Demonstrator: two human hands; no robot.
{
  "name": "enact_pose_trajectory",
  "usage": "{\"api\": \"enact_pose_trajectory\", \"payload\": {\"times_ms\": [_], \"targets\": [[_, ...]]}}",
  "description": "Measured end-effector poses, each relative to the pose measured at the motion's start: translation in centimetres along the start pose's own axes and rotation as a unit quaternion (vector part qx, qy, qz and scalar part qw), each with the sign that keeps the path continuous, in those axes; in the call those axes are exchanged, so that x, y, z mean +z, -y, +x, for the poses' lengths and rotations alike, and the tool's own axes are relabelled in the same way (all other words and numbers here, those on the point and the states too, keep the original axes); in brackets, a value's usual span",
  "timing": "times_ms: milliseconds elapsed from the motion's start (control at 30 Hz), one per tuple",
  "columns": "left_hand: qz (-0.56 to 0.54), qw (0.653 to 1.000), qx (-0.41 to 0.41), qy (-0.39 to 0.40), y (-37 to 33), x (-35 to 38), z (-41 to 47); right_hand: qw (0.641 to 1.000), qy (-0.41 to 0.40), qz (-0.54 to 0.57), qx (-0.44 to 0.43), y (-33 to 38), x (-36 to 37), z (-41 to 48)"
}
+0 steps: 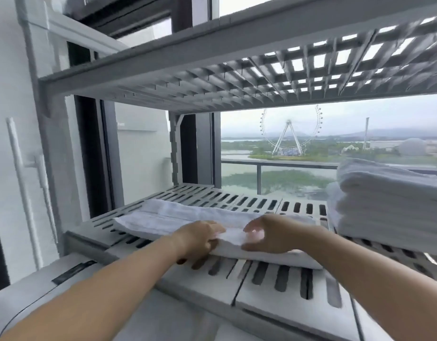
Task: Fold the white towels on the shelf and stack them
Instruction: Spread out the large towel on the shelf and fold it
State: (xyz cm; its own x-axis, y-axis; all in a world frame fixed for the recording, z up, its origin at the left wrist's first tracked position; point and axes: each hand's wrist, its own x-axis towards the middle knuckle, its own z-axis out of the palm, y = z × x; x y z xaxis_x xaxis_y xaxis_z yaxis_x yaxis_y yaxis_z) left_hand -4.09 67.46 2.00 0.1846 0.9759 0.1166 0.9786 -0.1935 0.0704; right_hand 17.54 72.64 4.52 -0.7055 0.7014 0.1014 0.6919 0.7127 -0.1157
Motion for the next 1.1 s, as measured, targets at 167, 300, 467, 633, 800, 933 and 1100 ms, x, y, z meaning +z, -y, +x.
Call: {"api": "enact_pose_trajectory", "payload": {"times_ms": [167,300,467,633,800,933,1100], "targets": [[0.081,0.995,0.053,-0.019,6.3,-0.6,-1.0,0.996,0.010,-0.064,0.064,3.9,2.1,2.1],[0.190,0.974,0.118,-0.033,11.1,-1.1,-1.2,0.984,0.002,-0.141,0.105,4.6,2.9,2.7],[0.122,0.987,0.082,-0.066,14.1,-1.8,-1.4,0.967,0.029,-0.238,0.087,4.3,3.3,2.2],[0.086,0.985,0.081,-0.127,15.2,-0.5,-1.7,0.979,0.038,-0.144,0.139,5.6,3.4,1.7],[0.071,0.981,0.125,-0.134,15.7,-0.7,-1.3,0.977,-0.038,-0.121,0.170,7.0,3.6,2.8],[0.082,0.987,0.111,-0.085,16.0,-1.0,-0.8,0.971,-0.032,-0.115,0.207,7.0,4.2,3.3],[0.130,0.983,0.120,-0.055,16.8,-0.9,-0.6,0.968,-0.044,-0.128,0.213,6.5,4.2,3.4]]}}
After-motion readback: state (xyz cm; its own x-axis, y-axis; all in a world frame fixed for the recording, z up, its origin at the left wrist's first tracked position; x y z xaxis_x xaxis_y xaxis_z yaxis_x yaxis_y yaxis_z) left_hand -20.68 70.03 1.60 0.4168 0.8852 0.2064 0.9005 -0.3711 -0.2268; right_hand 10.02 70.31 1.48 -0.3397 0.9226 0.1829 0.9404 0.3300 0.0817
